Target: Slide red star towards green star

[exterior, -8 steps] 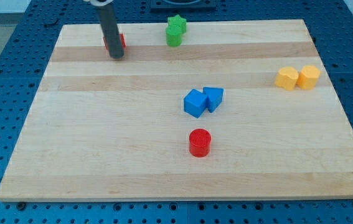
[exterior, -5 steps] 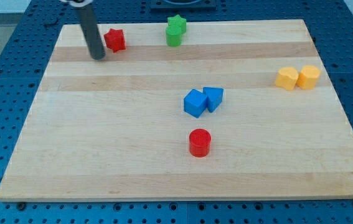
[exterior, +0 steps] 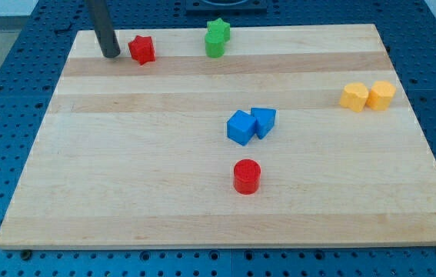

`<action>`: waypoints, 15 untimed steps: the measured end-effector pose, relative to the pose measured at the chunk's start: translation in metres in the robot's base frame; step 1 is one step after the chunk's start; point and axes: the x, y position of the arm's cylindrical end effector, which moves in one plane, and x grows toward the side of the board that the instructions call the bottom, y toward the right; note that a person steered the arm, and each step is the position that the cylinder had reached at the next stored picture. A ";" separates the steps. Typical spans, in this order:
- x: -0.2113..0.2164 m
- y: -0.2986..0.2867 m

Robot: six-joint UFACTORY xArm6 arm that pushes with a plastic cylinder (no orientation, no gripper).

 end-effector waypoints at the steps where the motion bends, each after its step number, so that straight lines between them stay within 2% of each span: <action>1: 0.011 0.004; 2: 0.006 0.030; 4: -0.035 0.084; 5: -0.041 0.091; 7: -0.055 0.048; 8: -0.066 0.065; 11: -0.068 0.125; 12: -0.069 0.120; 13: -0.061 0.089; 15: -0.022 0.063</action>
